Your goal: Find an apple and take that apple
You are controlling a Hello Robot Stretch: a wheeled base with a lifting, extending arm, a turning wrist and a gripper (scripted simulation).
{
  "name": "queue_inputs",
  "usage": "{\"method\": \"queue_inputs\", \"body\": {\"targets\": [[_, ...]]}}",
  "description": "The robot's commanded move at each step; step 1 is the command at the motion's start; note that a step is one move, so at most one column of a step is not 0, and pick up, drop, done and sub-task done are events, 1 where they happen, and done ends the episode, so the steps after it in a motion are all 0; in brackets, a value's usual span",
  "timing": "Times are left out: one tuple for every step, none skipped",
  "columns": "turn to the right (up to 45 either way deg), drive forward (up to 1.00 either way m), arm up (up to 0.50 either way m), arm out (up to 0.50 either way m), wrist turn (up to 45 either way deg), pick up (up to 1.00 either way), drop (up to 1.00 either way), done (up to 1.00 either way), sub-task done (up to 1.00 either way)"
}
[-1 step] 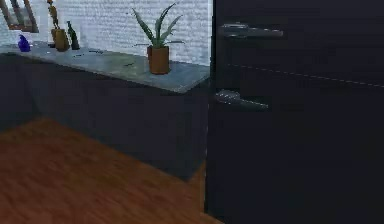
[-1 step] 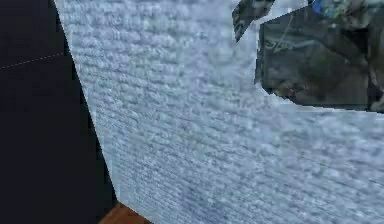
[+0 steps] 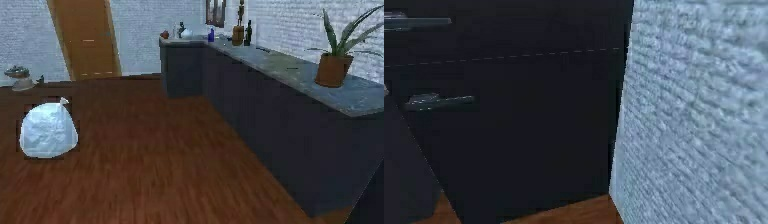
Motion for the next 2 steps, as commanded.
{"method": "queue_inputs", "body": {"targets": [[-15.0, 0.00, 0.00, 0.00, 0.0, 0.00, 0.00, 0.00, 0.00], [0.0, 0.10, 0.00, 0.00, 0.0, 0.00, 0.00, 0.00, 0.00]]}}
